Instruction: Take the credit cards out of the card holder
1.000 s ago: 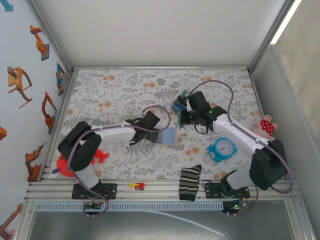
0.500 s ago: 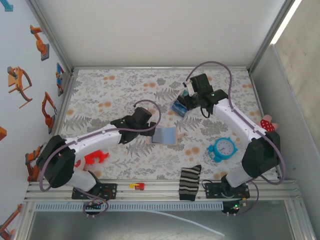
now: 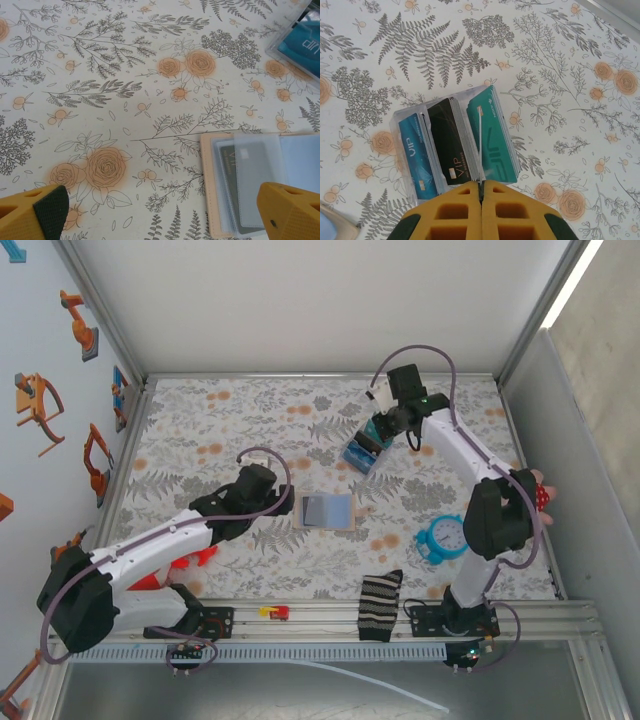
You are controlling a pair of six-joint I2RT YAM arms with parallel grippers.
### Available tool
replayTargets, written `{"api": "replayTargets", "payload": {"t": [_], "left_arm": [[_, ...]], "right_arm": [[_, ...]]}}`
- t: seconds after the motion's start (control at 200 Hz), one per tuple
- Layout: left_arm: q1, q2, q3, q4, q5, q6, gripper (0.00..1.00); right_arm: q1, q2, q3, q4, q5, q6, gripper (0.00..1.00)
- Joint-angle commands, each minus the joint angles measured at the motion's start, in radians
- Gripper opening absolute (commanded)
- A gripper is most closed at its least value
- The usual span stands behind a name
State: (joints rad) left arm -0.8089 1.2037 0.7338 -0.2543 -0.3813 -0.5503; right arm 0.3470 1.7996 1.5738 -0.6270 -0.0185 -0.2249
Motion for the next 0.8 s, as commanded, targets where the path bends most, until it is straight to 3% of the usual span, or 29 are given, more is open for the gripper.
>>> {"api": "replayTargets", "payload": {"t": [0.0,0.796], "left_arm": [[0.007,-0.02,-0.014,0.004,-0.005,-0.031,0.97],[0.022,-0.015,-0.013,0.004,0.004,-0.044,0.97]], "right_arm": [[-0.012,0.032,0.059,-0.036,-0.017,-0.064,0.0],[-0.043,0.231,0.246,-0.129,-0.038,-0.132,0.0]]}}
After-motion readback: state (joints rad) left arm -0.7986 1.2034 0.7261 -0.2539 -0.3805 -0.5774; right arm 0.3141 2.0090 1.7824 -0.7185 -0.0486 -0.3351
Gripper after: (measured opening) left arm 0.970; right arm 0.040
